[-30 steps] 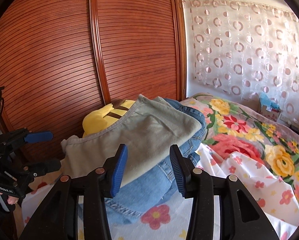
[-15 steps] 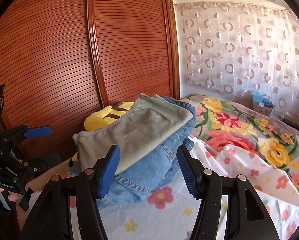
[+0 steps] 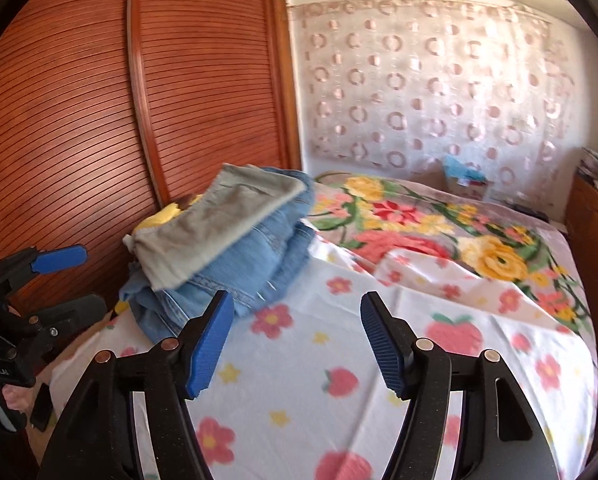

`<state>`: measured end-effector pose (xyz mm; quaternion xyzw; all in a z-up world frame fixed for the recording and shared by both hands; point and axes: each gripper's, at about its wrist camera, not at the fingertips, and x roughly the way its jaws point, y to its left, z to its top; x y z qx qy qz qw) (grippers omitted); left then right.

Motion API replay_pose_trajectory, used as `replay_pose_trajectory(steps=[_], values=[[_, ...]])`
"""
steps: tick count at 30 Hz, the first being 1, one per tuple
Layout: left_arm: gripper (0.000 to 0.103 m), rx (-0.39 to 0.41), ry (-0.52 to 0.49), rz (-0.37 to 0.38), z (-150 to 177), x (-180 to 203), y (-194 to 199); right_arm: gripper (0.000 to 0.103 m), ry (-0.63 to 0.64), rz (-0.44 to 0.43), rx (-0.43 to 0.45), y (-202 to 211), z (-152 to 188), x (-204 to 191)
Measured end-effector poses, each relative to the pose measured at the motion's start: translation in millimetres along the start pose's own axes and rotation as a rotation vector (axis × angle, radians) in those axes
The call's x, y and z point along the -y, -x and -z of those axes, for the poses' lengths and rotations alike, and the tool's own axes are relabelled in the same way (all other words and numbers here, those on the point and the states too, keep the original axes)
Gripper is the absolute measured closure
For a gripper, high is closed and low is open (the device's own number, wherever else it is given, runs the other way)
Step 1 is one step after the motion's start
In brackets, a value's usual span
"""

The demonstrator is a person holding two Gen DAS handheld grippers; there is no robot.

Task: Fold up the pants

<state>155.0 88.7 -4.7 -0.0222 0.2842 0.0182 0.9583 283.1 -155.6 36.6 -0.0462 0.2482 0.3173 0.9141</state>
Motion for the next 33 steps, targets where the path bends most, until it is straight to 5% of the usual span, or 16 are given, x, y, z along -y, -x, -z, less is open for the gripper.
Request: replay_pose_trajectory(steps=[23, 33], values=[[0.012, -0.019, -0.060, 0.100, 33.5, 82.9, 41.7, 0.028, -0.141, 0.243, 0.005, 123.6, 62.3, -53.4], [0.012, 0.030, -0.088, 0.096, 35.2, 102.2, 81.0, 0.028, -0.191, 0.295, 0.058, 172.2, 70.9, -85.4]])
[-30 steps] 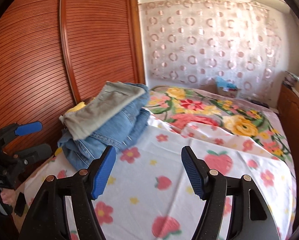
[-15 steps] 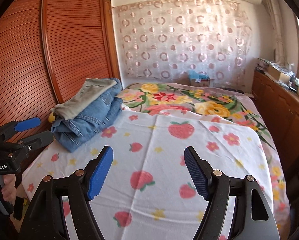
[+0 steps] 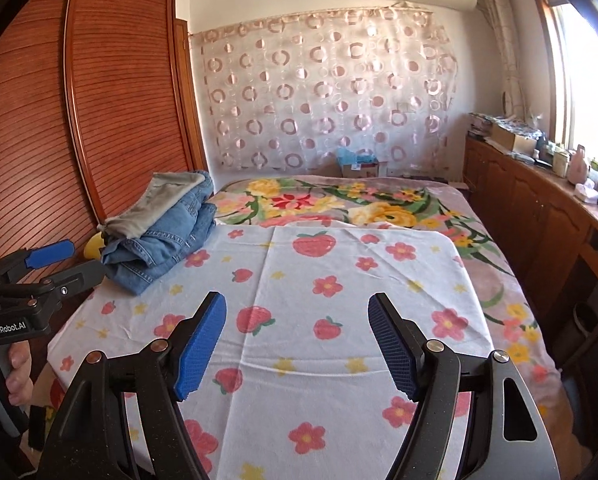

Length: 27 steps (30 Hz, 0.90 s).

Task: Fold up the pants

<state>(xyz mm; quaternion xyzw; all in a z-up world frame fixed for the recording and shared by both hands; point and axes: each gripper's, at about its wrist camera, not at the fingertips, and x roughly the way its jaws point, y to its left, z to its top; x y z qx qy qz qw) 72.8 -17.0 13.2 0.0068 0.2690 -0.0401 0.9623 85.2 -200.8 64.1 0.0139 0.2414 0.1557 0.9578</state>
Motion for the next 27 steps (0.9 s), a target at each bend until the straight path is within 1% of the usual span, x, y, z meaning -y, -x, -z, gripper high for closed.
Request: replay_pose_trajectory(steps=[5, 10, 13, 19, 22, 24, 27], values=[[0.012, 0.027, -0.011, -0.009, -4.3, 6.0, 15.6, 0.028, -0.007, 0.017, 0.030, 16.7, 1.8, -7.1], [0.012, 0.060, -0.016, -0.028, -11.0, 5.6, 28.8, 0.028, -0.004, 0.035, 0.073, 32.2, 3.3, -6.1], [0.012, 0.083, -0.010, -0.024, -14.7, 3.4, 38.0, 0.028, 0.007, 0.046, 0.105, 42.4, 2.5, -12.0], [0.012, 0.121, -0.012, -0.035, -20.0, 0.8, 53.1, 0.027, 0.010, 0.047, 0.147, 57.9, 13.1, -13.0], [0.012, 0.135, -0.010, -0.046, -21.5, -0.4, 59.0, 0.026, 0.007, 0.054, 0.161, 60.0, 16.5, -12.0], [0.012, 0.143, -0.009, -0.048, -21.7, -1.4, 62.6, 0.021, 0.005, 0.056, 0.167, 59.4, 16.9, -10.8], [0.012, 0.148, -0.005, -0.052, -21.6, -2.9, 64.5, 0.020, 0.014, 0.064, 0.175, 59.5, 18.9, -11.2]])
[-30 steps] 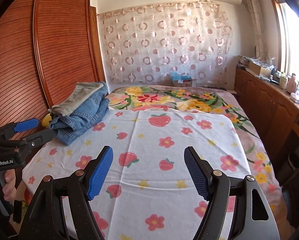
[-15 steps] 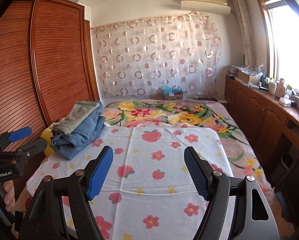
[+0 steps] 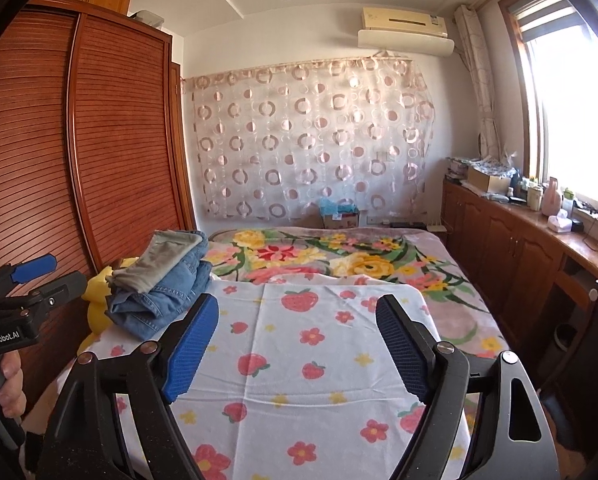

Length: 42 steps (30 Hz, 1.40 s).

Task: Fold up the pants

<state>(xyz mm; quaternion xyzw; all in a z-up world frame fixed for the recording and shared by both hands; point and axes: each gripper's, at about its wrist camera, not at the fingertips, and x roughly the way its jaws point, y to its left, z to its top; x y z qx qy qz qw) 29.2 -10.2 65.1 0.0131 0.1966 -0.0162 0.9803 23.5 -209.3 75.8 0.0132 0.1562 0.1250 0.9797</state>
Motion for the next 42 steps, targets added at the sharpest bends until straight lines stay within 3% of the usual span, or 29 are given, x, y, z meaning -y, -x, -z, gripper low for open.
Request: replay_pose_trajectory(steps=[13, 23, 42], values=[[0.012, -0.006, 0.006, -0.002, 0.6, -2.6, 0.7, 0.020, 0.005, 0.006, 0.000, -1.6, -1.8, -4.1], [0.012, -0.008, 0.008, -0.007, 0.3, -3.3, 0.7, 0.011, 0.000, 0.000, -0.003, -3.6, -1.5, 1.3], [0.012, -0.011, 0.005, -0.007, -1.0, -3.4, 0.8, 0.007, 0.006, 0.011, 0.001, -5.0, 2.0, -0.2]])
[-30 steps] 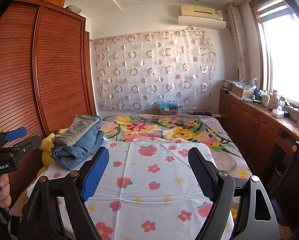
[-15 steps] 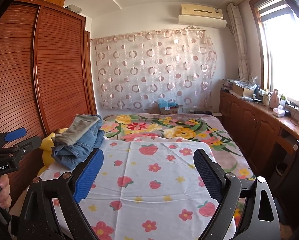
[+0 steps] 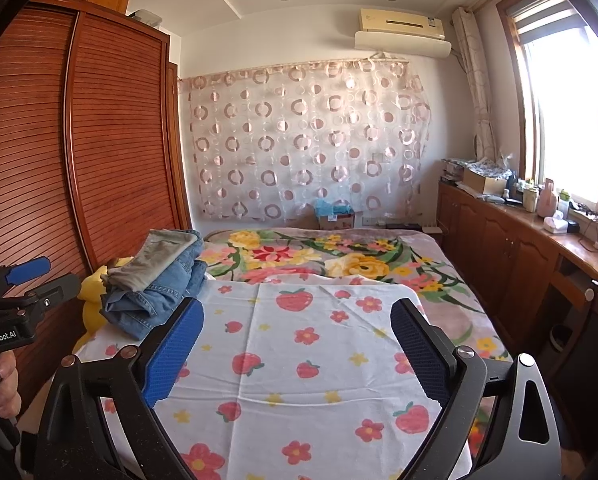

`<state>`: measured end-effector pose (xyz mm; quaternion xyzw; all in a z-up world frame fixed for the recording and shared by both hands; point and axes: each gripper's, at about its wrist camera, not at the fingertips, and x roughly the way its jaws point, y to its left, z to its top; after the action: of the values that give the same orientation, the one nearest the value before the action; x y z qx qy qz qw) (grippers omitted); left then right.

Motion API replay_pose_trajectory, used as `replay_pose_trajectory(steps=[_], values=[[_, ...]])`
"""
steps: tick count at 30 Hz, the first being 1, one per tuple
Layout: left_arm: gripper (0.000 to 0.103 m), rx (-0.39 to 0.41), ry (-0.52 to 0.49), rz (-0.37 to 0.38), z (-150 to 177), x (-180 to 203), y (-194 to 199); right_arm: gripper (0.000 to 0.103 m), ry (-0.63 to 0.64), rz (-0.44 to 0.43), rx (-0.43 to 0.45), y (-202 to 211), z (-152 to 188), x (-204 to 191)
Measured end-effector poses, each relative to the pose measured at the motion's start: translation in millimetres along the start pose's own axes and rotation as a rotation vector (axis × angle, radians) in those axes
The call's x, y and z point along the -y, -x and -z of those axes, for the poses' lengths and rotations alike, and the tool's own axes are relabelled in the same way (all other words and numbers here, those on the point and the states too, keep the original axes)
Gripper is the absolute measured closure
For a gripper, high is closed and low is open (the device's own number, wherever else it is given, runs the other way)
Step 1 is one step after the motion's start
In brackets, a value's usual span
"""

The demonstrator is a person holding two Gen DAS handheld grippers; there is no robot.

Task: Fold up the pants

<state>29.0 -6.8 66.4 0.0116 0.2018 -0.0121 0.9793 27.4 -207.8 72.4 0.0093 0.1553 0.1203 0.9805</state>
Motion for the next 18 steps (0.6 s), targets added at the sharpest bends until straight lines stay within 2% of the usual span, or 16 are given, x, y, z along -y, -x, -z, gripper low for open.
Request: replay_pose_trajectory(steps=[18], values=[[0.012, 0.001, -0.002, 0.000, -0.8, 0.8, 0.0, 0.004, -0.001, 0.004, 0.001, -1.1, 1.1, -0.8]])
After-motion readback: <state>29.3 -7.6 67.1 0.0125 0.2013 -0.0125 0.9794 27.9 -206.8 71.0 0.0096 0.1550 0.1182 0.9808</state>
